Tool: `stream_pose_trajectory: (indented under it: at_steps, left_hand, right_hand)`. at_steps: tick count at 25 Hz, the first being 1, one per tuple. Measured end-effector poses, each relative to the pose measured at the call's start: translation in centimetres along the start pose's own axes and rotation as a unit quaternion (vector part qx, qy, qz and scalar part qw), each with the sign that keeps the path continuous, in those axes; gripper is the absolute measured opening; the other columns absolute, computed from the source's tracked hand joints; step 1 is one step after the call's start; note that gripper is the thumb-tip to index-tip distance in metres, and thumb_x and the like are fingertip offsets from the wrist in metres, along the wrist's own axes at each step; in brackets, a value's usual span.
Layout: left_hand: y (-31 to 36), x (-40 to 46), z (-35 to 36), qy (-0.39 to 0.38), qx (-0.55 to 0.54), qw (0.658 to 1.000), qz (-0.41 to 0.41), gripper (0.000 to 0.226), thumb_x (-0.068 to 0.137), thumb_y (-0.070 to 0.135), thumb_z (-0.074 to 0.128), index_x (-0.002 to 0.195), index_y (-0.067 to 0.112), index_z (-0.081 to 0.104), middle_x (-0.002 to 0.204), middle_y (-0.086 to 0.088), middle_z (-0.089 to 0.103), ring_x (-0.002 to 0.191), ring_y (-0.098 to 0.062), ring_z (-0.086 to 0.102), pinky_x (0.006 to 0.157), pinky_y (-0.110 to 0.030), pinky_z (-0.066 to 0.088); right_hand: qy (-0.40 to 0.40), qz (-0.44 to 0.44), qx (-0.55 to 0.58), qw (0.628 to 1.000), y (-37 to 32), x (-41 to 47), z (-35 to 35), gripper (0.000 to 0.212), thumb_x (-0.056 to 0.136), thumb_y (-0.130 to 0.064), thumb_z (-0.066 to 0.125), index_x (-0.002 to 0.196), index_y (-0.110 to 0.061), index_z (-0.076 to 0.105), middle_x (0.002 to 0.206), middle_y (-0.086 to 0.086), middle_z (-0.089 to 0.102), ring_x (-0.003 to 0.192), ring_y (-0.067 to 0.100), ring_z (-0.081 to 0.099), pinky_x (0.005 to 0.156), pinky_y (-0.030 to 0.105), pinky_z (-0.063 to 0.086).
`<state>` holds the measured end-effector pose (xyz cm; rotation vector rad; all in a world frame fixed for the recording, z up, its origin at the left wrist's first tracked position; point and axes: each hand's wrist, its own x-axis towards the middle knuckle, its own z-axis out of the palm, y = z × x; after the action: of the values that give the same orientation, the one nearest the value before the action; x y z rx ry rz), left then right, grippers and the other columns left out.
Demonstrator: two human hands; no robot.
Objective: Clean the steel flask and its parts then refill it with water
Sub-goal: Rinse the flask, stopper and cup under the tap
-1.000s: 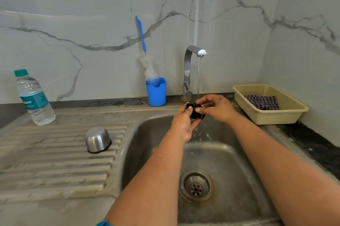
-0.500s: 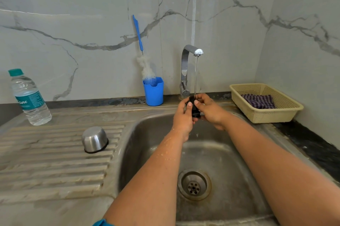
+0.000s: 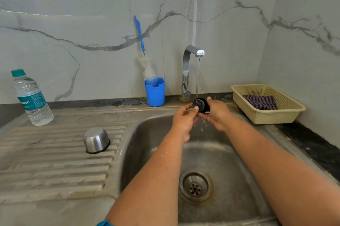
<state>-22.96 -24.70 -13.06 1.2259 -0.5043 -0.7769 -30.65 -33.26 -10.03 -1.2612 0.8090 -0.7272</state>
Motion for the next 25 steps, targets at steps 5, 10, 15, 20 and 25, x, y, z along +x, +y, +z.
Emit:
stream_pose_trajectory:
  at_steps: [5,10,15,20,25]
  left_hand:
    - [0.0,0.5,0.0,0.023,-0.028,0.999,0.029,0.023,0.098,0.016,0.059,0.121,0.016,0.062,0.119,-0.008,0.065,0.107,-0.019,0.064,0.089,-0.03,0.056]
    - [-0.2,0.6,-0.1,0.022,-0.043,0.999,0.016,0.023,0.091,0.02,0.07,0.112,0.021,0.062,0.118,-0.012,0.064,0.111,-0.026,0.064,0.099,-0.042,0.053]
    - [-0.5,0.7,-0.1,0.101,0.039,0.992,0.06,0.018,0.097,0.027,0.061,0.114,0.021,0.06,0.112,-0.005,0.064,0.108,-0.024,0.063,0.098,-0.045,0.053]
    - [-0.1,0.5,-0.5,0.109,0.097,0.984,0.1,0.015,0.086,0.033,0.075,0.09,0.026,0.063,0.093,0.003,0.068,0.095,-0.019,0.067,0.086,-0.039,0.058]
    - [0.6,-0.3,-0.7,0.069,-0.036,0.997,-0.008,0.021,0.102,0.031,0.05,0.094,0.018,0.064,0.099,-0.003,0.069,0.094,-0.014,0.065,0.089,-0.029,0.053]
  right_hand:
    - [-0.101,0.001,-0.111,0.989,0.6,0.0,-0.3,0.036,0.099,-0.04,0.047,0.122,-0.015,0.059,0.109,0.011,0.067,0.093,0.021,0.063,0.077,0.029,0.052]
    - [-0.127,-0.044,-0.096,0.986,0.6,0.0,-0.4,0.032,0.103,-0.015,0.042,0.132,-0.019,0.055,0.124,0.009,0.058,0.111,0.023,0.057,0.091,0.035,0.052]
    - [-0.103,-0.108,-0.148,0.978,0.7,-0.3,-0.1,0.035,0.092,-0.01,0.062,0.125,-0.022,0.061,0.119,0.008,0.063,0.109,0.021,0.06,0.081,0.026,0.053]
    - [-0.104,-0.147,-0.327,0.928,0.3,-0.3,-1.6,0.058,0.071,0.001,0.08,0.12,-0.024,0.059,0.111,-0.001,0.062,0.097,0.013,0.061,0.078,0.024,0.051]
    - [-0.078,-0.155,-0.328,0.929,0.4,-0.3,-2.0,0.057,0.068,-0.012,0.085,0.119,-0.017,0.06,0.111,0.002,0.066,0.097,0.016,0.063,0.076,0.024,0.048]
